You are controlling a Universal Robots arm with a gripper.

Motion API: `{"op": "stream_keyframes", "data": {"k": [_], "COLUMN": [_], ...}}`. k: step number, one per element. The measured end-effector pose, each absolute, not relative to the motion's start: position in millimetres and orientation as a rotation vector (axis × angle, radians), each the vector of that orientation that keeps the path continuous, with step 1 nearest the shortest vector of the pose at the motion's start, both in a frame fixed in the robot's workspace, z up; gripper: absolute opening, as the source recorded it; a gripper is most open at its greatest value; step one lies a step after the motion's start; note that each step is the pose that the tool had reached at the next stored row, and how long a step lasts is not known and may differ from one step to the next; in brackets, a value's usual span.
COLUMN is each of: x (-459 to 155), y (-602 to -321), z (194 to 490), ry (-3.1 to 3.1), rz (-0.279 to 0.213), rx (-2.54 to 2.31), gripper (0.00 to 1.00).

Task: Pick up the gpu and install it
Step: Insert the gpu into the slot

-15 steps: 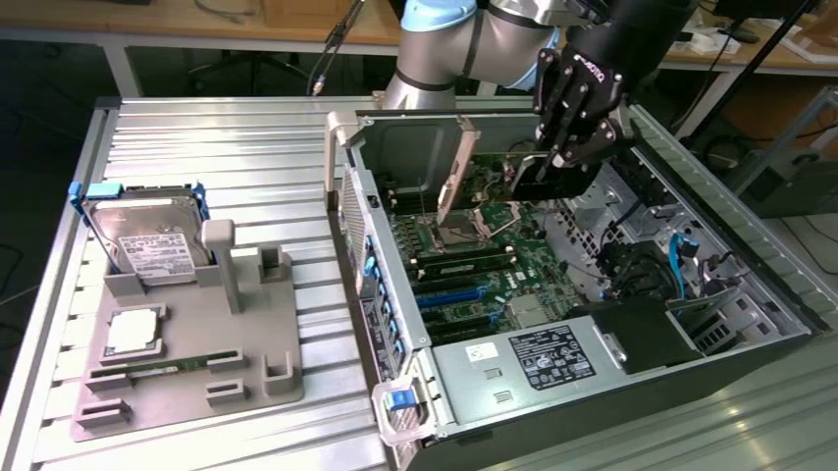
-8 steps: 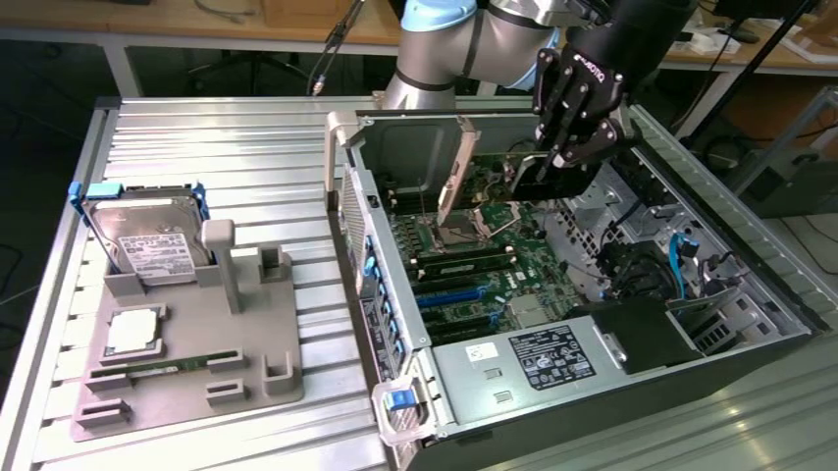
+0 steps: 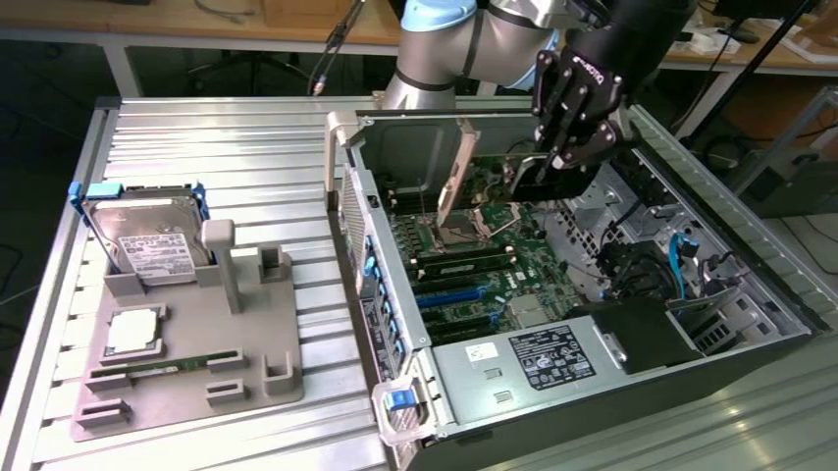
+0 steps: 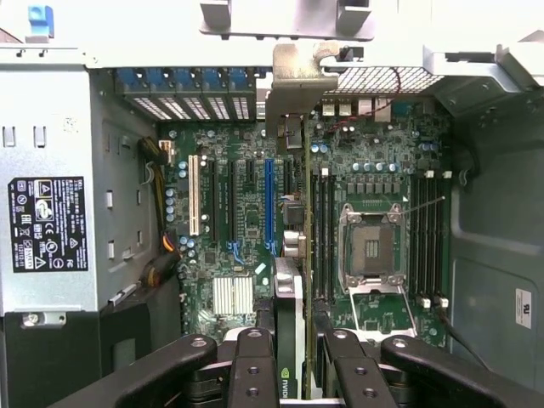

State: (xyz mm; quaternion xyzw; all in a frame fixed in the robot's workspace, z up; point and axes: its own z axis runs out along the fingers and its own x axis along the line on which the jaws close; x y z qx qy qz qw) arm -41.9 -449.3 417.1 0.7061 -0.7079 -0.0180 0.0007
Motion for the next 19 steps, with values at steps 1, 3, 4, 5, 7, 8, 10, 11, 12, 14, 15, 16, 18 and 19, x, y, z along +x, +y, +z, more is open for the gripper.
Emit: {"op": "stream_keyframes", "data": {"k": [1, 3, 4, 5, 7, 8, 10, 11, 12, 14, 15, 16, 18, 19], "x": [-41.9, -41.9, -41.9, -41.9, -41.9, -41.9, -41.9, -41.9, -41.9, -41.9, -41.9, -41.9, -41.9, -41.9], "y": [-449.3, -449.3, -449.3, -449.3, -449.3, -449.3, -449.3, -449.3, -449.3, -449.3, -449.3, -449.3, -449.3, -449.3], "z": [416.8, 416.2, 415.8, 415.5, 414.9, 414.5, 413.8, 413.5, 413.2, 412.4, 412.0, 411.5, 410.8, 410.4], "ry": [-2.223, -2.223, -2.223, -2.223, -2.223, -2.223, -2.223, -2.223, -2.223, -2.223, -2.223, -2.223, -2.223, -2.223], "rz": [-0.056, -0.057, -0.056, -0.056, -0.056, -0.056, -0.056, -0.056, -0.056, -0.056, -0.056, -0.056, -0.056, -0.056], "rx": [2.217, 2.217, 2.217, 2.217, 2.217, 2.217, 2.217, 2.217, 2.217, 2.217, 2.217, 2.217, 2.217, 2.217], "gripper": [0.27, 0.27, 0.27, 0.27, 0.27, 0.27, 0.27, 0.27, 0.27, 0.27, 0.27, 0.27, 0.27, 0.27]}}
